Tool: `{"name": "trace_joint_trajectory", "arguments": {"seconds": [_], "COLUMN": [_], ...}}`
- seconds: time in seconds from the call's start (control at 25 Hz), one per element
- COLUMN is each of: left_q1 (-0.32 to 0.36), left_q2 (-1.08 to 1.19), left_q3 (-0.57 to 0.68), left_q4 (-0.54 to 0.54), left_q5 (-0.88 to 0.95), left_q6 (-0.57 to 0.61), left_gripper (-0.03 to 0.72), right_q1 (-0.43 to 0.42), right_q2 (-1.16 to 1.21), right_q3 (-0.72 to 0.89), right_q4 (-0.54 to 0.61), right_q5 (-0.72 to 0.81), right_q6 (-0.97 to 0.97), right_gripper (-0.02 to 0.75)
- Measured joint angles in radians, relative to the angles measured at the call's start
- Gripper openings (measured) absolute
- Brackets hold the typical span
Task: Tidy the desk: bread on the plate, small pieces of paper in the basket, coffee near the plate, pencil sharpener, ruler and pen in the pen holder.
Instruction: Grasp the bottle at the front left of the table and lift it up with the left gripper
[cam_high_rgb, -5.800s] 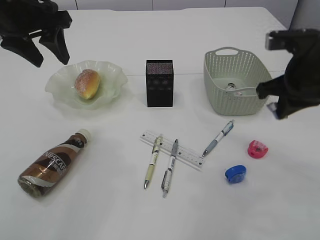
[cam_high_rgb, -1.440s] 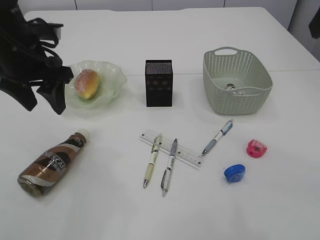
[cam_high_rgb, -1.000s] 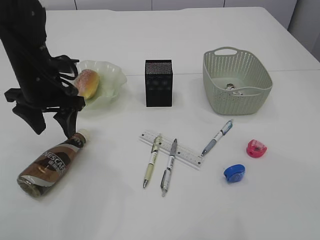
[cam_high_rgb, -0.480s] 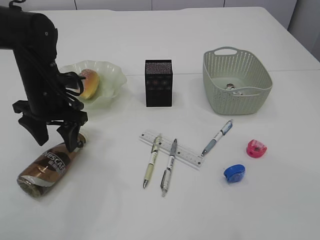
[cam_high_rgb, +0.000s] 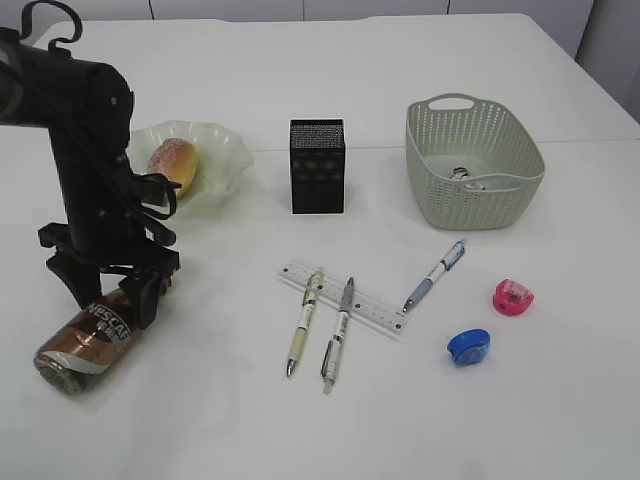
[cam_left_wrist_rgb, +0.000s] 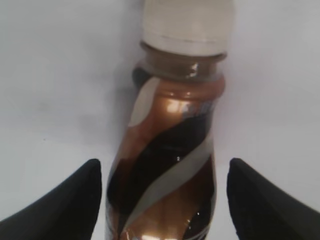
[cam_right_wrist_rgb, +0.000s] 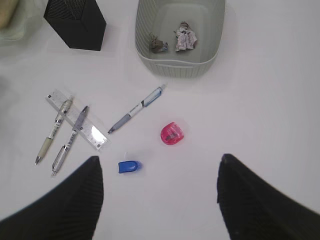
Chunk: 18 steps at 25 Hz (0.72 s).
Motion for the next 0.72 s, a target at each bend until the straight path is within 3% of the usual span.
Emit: {"name": "trace_joint_trajectory", "arguments": {"seconds": [0.72], "left_q1": [-0.003], "left_q2": [0.090], "left_q3": [-0.093], "left_q4": [-0.005], "left_q5": [-0.005], "left_q6": [0.005], "left_gripper": [0.555], "right_q1": [0.000], "right_q2": [0.000], "right_q3": [0.000], "right_q4": [0.000], "right_q5": [0.002], "right_q6": [-0.004], "right_gripper": [0.553]}}
